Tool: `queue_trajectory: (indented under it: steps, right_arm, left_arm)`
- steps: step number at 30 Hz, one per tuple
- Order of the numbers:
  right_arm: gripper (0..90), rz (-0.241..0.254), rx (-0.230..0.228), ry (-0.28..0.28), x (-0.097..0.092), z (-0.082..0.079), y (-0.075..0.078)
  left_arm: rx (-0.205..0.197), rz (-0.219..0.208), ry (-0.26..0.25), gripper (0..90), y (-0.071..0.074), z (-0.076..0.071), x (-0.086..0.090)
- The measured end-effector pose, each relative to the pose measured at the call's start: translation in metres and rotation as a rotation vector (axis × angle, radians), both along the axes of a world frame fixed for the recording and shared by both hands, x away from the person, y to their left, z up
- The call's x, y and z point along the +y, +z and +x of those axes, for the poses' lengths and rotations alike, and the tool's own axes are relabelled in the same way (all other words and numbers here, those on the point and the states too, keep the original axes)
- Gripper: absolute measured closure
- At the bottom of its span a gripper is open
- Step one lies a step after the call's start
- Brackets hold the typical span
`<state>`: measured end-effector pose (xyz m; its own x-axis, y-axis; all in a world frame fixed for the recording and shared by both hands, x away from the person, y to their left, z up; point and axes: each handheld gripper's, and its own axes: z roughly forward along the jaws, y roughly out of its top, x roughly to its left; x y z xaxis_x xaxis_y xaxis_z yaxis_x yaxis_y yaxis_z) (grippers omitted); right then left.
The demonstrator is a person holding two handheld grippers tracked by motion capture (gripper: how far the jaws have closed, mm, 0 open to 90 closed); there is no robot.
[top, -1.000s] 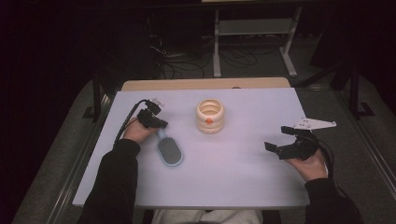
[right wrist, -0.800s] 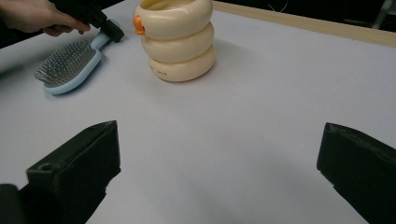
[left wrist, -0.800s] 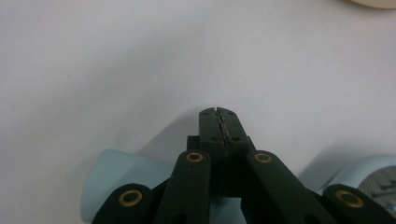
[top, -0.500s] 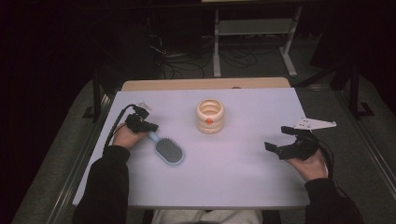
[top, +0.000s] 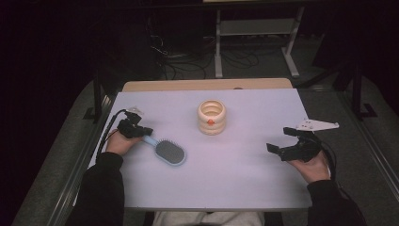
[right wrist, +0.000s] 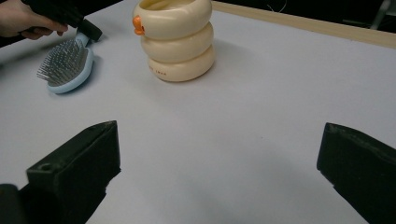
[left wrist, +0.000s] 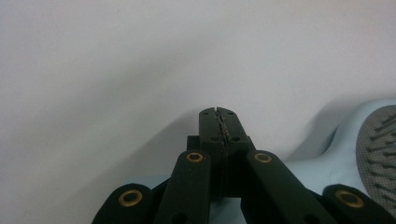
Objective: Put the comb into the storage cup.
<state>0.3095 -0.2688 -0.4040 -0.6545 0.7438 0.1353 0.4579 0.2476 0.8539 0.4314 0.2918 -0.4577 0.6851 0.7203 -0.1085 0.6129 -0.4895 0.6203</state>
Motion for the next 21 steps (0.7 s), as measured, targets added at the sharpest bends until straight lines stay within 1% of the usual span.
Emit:
queue_trajectory:
  steps: [7, 11, 16, 21]
  right_arm:
    - [0.0, 0.002, 0.0, -0.002, 0.0, 0.0, 0.0]
    - [0.0, 0.002, -0.001, 0.0, 0.0, -0.001, 0.0]
    - [0.0, 0.005, -0.004, -0.002, -0.001, -0.001, 0.001]
    - [0.0, 0.004, -0.003, -0.001, -0.001, -0.001, 0.001]
  left_arm:
    - [-0.003, 0.009, -0.02, 90.0, 0.002, -0.007, 0.001]
    - [0.002, -0.006, -0.022, 90.0, 0.003, -0.011, 0.002]
    - [-0.004, -0.009, -0.026, 90.0, 0.004, -0.017, 0.004]
    - [-0.003, -0.033, -0.03, 90.0, 0.007, -0.023, 0.008]
